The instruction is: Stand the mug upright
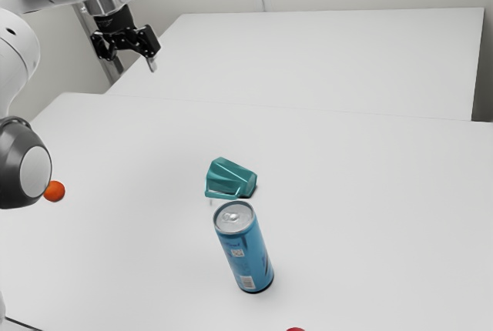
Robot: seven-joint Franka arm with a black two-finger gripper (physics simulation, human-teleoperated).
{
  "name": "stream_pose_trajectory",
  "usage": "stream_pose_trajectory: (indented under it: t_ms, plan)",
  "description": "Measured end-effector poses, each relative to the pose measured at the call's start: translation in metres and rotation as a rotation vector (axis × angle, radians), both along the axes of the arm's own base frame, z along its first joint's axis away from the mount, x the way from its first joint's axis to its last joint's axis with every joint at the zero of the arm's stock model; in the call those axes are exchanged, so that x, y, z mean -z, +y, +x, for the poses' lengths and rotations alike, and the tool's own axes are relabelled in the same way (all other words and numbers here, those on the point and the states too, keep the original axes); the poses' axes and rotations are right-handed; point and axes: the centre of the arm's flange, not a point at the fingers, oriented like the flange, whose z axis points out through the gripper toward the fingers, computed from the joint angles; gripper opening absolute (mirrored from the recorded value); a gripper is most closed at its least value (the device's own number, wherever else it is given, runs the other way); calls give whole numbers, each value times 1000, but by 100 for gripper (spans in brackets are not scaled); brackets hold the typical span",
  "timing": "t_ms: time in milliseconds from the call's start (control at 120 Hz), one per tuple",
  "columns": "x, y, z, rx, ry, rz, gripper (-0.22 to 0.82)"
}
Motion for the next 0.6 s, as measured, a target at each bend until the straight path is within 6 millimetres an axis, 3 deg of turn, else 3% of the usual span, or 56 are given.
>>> stream_pose_trajectory:
  t_ms: [200, 300, 367, 600]
  plan:
    - [2, 0, -3, 0, 5, -6, 60]
    - [31, 12, -7, -22, 45, -27, 60]
    - [66, 24, -15, -56, 85, -76, 60]
    - [132, 16, -21, -57, 127, -73, 60]
